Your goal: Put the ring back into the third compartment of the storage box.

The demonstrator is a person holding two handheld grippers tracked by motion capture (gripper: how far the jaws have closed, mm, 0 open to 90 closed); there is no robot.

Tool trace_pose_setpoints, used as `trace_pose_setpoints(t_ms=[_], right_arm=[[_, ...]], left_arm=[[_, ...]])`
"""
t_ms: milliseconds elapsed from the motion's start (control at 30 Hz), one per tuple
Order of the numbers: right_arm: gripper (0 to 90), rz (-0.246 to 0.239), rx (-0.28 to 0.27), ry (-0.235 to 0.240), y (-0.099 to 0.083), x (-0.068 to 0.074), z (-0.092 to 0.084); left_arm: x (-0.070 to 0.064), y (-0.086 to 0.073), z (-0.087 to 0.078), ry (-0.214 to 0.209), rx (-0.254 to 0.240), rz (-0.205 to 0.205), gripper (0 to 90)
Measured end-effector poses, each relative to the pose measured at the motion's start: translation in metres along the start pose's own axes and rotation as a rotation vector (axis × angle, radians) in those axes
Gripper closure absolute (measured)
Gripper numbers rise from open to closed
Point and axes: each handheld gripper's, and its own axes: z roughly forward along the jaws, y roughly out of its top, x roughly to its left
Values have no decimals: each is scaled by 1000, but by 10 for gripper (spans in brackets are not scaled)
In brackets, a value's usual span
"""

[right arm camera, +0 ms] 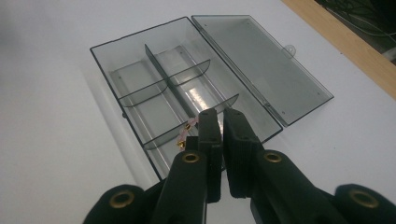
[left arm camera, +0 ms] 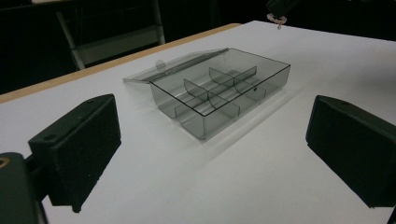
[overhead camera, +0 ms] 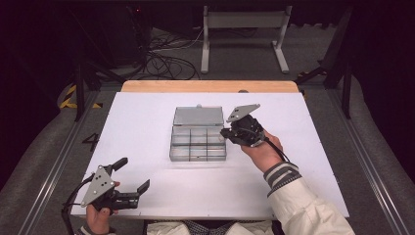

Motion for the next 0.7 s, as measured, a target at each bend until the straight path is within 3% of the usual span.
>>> trace_pose_setpoints(t_ms=[533, 700], right_arm=[[864, 18, 3, -15, 3, -7, 14], [862, 3, 10, -17, 3, -7, 19]], left_arm=[[0, 0, 0, -5, 3, 1, 36], [0, 0, 1, -5, 0, -8, 36]])
